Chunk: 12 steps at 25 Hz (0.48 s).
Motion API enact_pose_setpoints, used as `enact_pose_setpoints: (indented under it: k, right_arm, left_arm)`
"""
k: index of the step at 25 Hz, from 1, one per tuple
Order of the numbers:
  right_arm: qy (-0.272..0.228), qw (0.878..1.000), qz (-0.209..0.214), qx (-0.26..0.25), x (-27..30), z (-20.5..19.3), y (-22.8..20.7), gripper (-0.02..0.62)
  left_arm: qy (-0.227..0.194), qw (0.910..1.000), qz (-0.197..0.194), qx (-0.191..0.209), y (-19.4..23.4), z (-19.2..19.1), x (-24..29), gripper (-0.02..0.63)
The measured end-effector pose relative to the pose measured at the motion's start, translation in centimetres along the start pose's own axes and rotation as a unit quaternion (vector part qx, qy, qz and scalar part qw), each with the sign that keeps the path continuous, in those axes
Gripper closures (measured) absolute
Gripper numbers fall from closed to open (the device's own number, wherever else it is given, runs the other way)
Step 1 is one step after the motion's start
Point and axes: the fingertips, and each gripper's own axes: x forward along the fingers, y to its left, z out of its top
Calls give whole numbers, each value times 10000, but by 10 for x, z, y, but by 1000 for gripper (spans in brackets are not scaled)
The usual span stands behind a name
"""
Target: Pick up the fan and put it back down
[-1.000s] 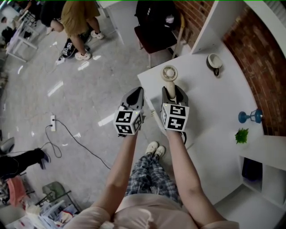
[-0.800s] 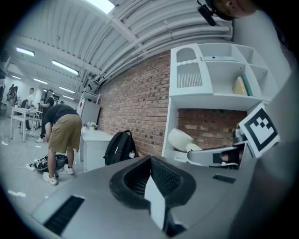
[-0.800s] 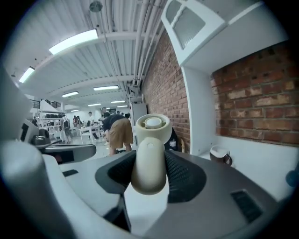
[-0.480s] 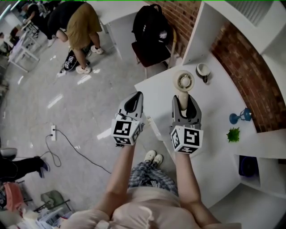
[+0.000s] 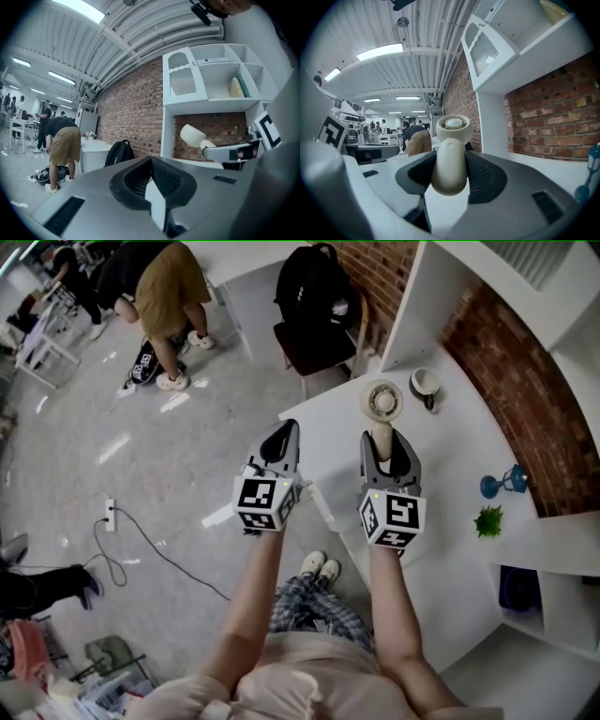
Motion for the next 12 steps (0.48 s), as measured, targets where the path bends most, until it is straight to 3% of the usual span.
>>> enact_pose_setpoints:
  k: [6,12]
  right_arm:
    - [532,9986,4,79,49,-43,-1,388]
    - [1376,9904,148,-21,88,-107,6,388]
  left_arm:
    - [285,9995,18,-130,18,-31,34,578]
    - [682,9969,30,-380,32,-80,64,578]
